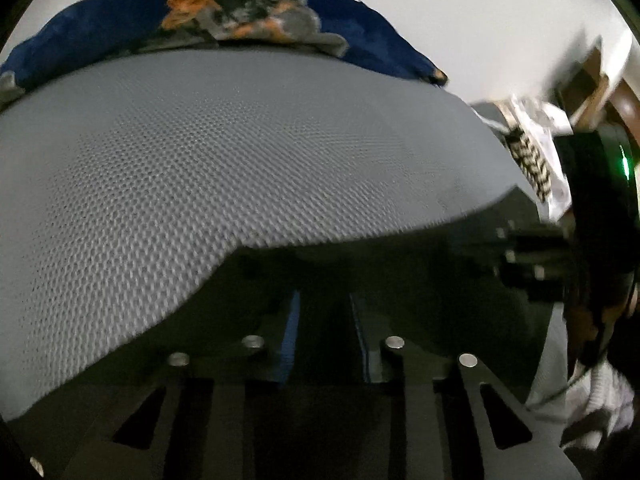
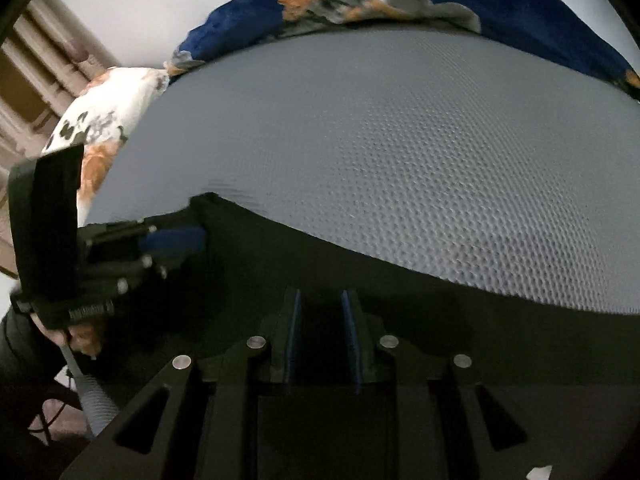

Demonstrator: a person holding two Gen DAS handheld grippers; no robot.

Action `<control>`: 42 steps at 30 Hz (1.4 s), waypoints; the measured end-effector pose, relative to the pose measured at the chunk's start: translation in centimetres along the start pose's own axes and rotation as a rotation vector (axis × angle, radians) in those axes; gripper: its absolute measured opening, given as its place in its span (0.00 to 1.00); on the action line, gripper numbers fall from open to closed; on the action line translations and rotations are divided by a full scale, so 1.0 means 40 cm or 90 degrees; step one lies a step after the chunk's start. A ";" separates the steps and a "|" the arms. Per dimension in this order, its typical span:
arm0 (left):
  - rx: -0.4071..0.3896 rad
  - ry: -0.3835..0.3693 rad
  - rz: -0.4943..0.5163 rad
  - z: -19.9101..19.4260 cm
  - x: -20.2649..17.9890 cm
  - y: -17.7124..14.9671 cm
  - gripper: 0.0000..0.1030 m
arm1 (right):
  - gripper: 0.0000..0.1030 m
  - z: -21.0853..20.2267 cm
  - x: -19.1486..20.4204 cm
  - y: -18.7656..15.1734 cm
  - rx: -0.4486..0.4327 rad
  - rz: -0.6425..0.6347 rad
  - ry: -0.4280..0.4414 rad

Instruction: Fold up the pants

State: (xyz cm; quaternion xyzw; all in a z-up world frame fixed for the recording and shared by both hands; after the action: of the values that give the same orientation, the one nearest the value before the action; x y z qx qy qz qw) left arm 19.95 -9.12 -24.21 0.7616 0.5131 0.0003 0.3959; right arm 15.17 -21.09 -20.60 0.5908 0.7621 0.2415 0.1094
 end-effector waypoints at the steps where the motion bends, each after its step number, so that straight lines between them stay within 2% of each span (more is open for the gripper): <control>1: -0.001 -0.007 -0.021 0.004 0.011 0.014 0.21 | 0.18 0.003 -0.006 -0.003 -0.002 0.002 -0.006; 4: -0.009 -0.015 -0.072 0.008 0.042 0.032 0.16 | 0.16 0.006 -0.018 -0.007 -0.016 0.015 -0.010; 6: -0.015 -0.002 -0.083 0.016 0.052 0.039 0.11 | 0.15 0.005 -0.025 -0.003 -0.032 0.016 -0.033; 9: -0.017 -0.005 -0.095 0.026 0.059 0.055 0.09 | 0.15 0.005 -0.043 0.006 -0.047 0.010 -0.078; 12: -0.016 -0.006 -0.093 0.014 0.060 0.049 0.09 | 0.15 0.005 -0.066 0.014 -0.054 0.035 -0.070; 15: -0.023 -0.005 -0.096 -0.023 0.056 0.057 0.09 | 0.21 -0.022 -0.082 0.018 -0.069 0.055 -0.086; 16: -0.034 0.004 -0.088 -0.049 0.050 0.058 0.11 | 0.24 -0.037 -0.085 0.017 -0.078 0.057 -0.085; 18: -0.061 0.048 -0.064 -0.105 0.047 0.049 0.24 | 0.29 -0.066 -0.090 0.008 -0.090 0.061 -0.092; 19: -0.072 0.070 -0.058 -0.132 0.052 0.038 0.35 | 0.30 -0.082 -0.092 0.000 -0.096 0.061 -0.099; 20: -0.081 0.081 -0.055 -0.158 0.058 0.026 0.38 | 0.31 -0.097 -0.095 -0.009 -0.101 0.064 -0.103; 22: -0.090 0.097 -0.064 -0.208 0.089 -0.007 0.38 | 0.33 -0.119 -0.107 -0.031 -0.107 0.072 -0.109; 26: -0.080 0.178 -0.113 -0.284 0.208 -0.097 0.38 | 0.34 -0.144 -0.147 -0.084 -0.108 0.099 -0.127; 29: -0.074 0.211 -0.161 -0.326 0.285 -0.160 0.38 | 0.34 -0.154 -0.184 -0.123 -0.107 0.135 -0.131; 31: -0.080 0.239 -0.164 -0.343 0.318 -0.187 0.38 | 0.34 -0.163 -0.210 -0.148 -0.107 0.149 -0.151; 35: -0.094 0.206 -0.184 -0.348 0.349 -0.203 0.37 | 0.34 -0.181 -0.281 -0.204 -0.095 0.177 -0.208; 37: -0.096 0.208 -0.183 -0.345 0.352 -0.195 0.37 | 0.31 -0.196 -0.316 -0.227 -0.099 0.189 -0.221; 42: -0.108 0.210 -0.177 -0.344 0.361 -0.187 0.36 | 0.31 -0.244 -0.385 -0.276 -0.104 0.212 -0.257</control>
State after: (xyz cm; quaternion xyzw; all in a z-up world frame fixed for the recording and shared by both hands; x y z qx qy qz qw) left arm 15.32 11.66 -25.13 0.6371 0.6691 0.1133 0.3654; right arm 5.70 -40.13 -19.52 0.7333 0.5952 0.1941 0.2650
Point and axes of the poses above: each gripper's, at about its wrist camera, not at the fingertips, and z roughly the way its jaws point, x to its left, y to its top, the point moved 7 cm from there along z, roughly the way its jaws point, and after that the axes turned 4 degrees about -z, right-handed, at the moved point
